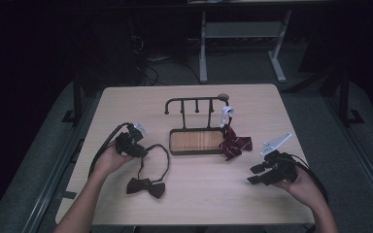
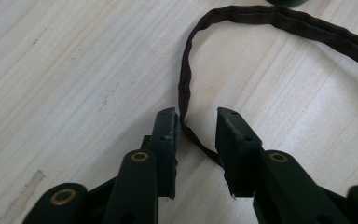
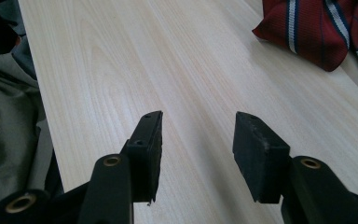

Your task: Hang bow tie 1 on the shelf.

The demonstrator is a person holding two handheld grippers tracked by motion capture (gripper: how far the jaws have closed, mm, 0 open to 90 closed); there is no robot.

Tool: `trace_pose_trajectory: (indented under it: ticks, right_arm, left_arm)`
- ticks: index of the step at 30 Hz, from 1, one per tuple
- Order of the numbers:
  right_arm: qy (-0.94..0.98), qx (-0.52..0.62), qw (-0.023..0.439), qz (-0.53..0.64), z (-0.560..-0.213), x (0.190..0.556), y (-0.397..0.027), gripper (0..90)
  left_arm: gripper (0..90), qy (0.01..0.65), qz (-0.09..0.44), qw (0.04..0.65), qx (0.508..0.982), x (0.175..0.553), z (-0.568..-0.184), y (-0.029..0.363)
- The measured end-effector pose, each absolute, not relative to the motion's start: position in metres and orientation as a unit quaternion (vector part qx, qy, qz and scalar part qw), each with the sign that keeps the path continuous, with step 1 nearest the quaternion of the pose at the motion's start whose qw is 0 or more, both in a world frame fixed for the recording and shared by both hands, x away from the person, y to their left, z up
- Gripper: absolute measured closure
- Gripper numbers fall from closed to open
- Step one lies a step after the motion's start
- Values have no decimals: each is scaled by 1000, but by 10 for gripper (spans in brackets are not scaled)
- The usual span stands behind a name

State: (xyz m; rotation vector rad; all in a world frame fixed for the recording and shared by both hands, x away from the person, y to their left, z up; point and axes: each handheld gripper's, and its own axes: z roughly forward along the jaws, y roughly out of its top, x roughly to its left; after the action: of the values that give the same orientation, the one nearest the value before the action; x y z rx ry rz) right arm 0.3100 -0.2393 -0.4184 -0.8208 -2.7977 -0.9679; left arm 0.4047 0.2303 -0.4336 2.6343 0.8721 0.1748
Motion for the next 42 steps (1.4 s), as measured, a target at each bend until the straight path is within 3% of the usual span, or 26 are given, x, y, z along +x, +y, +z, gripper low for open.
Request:
trace_pose_trajectory:
  ticks: [11, 21, 42]
  right_arm:
    - [-911, -268, 34, -313, -419, 310, -240, 520]
    - [-911, -265, 36, -313, -419, 310, -240, 528]
    - [-910, -267, 38, -315, -421, 311, -241, 527]
  left_arm:
    - [705, 313, 74, 173, 931, 409, -437, 231]
    - [891, 306, 69, 167, 935, 410, -439, 232]
    - [895, 279, 62, 198, 938, 394, -409, 235]
